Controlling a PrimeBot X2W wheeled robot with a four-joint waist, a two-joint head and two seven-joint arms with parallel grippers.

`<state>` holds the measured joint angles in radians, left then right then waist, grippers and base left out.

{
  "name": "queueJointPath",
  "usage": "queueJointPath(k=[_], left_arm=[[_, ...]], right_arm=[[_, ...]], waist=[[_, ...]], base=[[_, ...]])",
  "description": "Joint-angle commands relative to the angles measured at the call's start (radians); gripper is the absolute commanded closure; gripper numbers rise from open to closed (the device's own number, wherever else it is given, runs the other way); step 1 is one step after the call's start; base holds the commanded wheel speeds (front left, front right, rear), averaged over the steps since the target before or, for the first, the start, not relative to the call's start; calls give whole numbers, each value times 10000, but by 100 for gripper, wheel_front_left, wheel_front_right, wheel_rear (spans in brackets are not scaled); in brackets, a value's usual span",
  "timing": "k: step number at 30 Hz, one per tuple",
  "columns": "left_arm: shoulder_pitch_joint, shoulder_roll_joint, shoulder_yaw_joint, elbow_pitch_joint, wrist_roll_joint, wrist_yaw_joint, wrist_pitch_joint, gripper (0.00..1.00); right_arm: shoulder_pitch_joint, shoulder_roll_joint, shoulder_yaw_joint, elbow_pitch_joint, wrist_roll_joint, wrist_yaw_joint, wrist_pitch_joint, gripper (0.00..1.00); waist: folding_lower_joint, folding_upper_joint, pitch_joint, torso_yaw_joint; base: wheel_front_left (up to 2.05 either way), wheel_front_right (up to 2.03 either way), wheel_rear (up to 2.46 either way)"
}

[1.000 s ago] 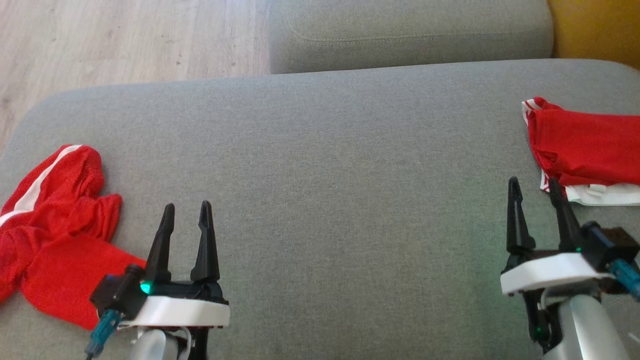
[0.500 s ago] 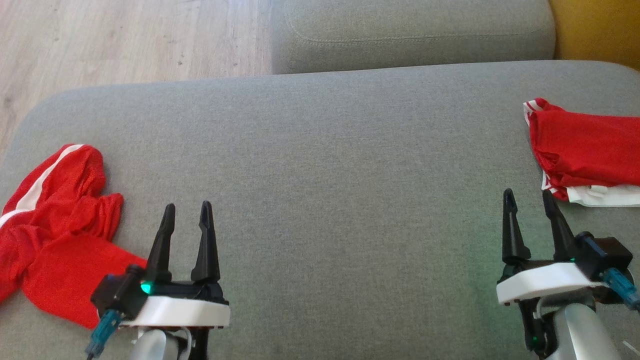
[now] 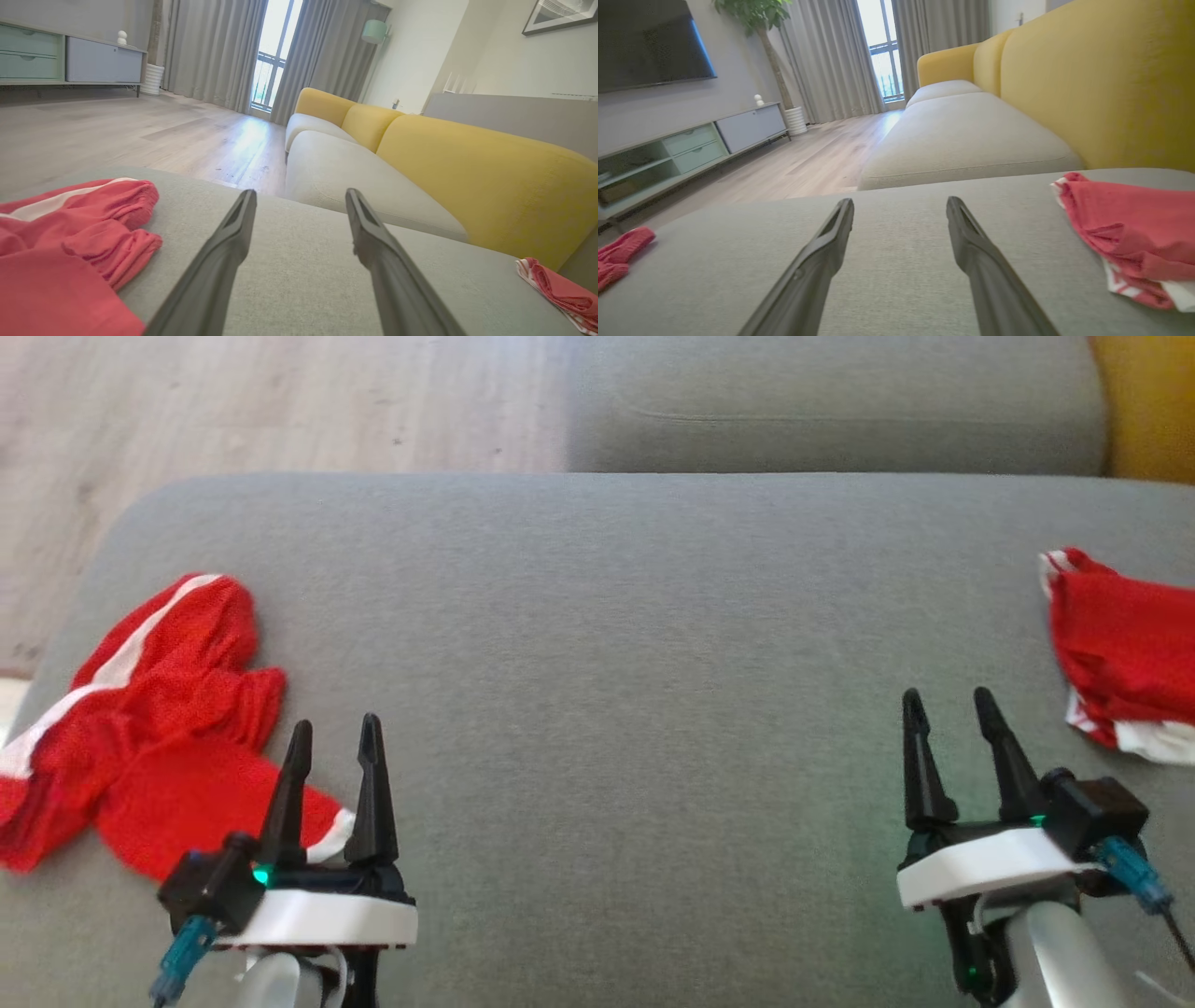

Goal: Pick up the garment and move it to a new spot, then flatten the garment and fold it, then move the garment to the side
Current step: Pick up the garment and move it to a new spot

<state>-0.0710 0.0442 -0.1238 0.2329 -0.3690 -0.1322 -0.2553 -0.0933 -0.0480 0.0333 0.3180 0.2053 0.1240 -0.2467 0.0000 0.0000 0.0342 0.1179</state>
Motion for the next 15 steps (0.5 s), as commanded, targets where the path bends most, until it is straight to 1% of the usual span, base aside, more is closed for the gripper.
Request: queueJointPath(k=[1,10,15], left_arm=[[-273,60,395,-248,56,21,-65,0],[-145,60,755,-200,245,31,-65,0],[-13,60,1022,-183,345,30,-65,0]], right_arm=[[-170,-23,317,-340,65,67,-92,0],[-83,-22,931,-175,233,67,-18,0],[-79,-22,1303,-77,385,67,-12,0]], waist=[[0,0,-23,387],[0,0,-148,1901],[0,0,-253,2529]], base=[[0,0,0],[0,0,0],[0,0,0]])
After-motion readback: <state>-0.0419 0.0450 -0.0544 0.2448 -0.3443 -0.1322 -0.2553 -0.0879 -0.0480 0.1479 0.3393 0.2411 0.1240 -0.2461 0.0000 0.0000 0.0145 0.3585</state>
